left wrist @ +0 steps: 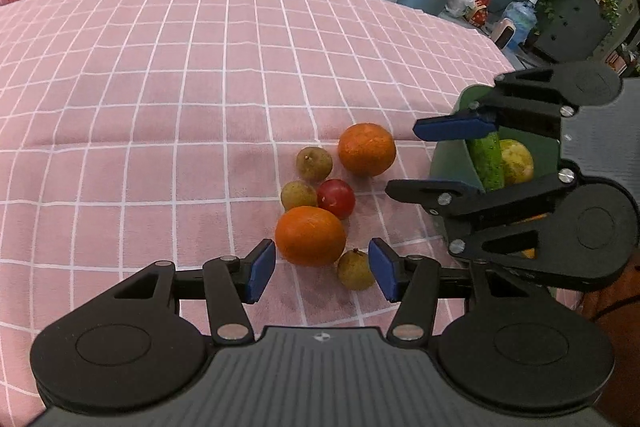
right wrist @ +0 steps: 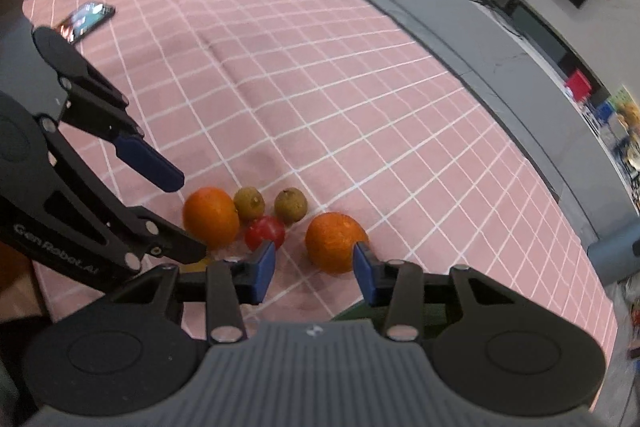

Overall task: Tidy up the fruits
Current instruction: 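Grasp an orange with the left tool while the right tool grasps another orange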

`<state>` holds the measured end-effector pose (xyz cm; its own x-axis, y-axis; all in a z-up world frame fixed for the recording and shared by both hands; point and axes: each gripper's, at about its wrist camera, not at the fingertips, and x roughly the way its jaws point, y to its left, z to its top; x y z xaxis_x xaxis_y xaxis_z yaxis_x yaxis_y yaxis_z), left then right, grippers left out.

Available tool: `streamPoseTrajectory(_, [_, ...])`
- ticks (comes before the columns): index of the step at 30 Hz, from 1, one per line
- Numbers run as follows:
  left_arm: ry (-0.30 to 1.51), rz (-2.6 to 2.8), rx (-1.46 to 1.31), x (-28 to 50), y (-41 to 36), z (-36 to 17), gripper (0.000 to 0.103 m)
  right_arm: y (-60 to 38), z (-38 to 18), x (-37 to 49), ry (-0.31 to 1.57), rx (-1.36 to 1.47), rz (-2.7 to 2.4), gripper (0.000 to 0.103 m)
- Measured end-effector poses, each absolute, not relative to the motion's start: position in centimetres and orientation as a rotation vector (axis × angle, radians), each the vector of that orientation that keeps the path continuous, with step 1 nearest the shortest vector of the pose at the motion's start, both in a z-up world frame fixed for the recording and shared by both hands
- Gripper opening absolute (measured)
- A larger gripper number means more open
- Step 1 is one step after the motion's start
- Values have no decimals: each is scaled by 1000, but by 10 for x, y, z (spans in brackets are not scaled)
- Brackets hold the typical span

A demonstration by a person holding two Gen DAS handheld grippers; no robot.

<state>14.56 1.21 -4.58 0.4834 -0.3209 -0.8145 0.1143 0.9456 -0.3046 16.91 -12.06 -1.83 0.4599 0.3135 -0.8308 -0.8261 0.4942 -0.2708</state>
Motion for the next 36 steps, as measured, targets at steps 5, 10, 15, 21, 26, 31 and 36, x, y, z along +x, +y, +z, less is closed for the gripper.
streamPoseTrajectory(5, [1059, -262, -222, 152, 12, -50, 63, -110, -31, 187, 842, -832, 808, 40])
streamPoseTrajectory(10, [1079, -246, -244, 157, 15, -54, 62, -103, -41, 204, 891, -864, 812, 41])
streamPoseTrajectory(15, [1091, -240, -264, 157, 19, -58, 57, -101, -49, 213, 930, -856, 813, 48])
streamPoseTrajectory(21, [1094, -250, -309, 154, 23, -56, 46, -100, -57, 216, 946, -855, 794, 46])
streamPoseTrajectory(26, [1081, -236, -307, 148, 24, -54, 44, -98, -59, 213, 938, -852, 758, 41])
streamPoseTrajectory(31, [1052, -218, -323, 136, 31, -48, 43, -97, -52, 206, 897, -845, 722, 40])
streamPoseTrajectory(36, [1024, -209, -327, 126, 36, -34, 42, -97, -33, 195, 864, -796, 718, 40])
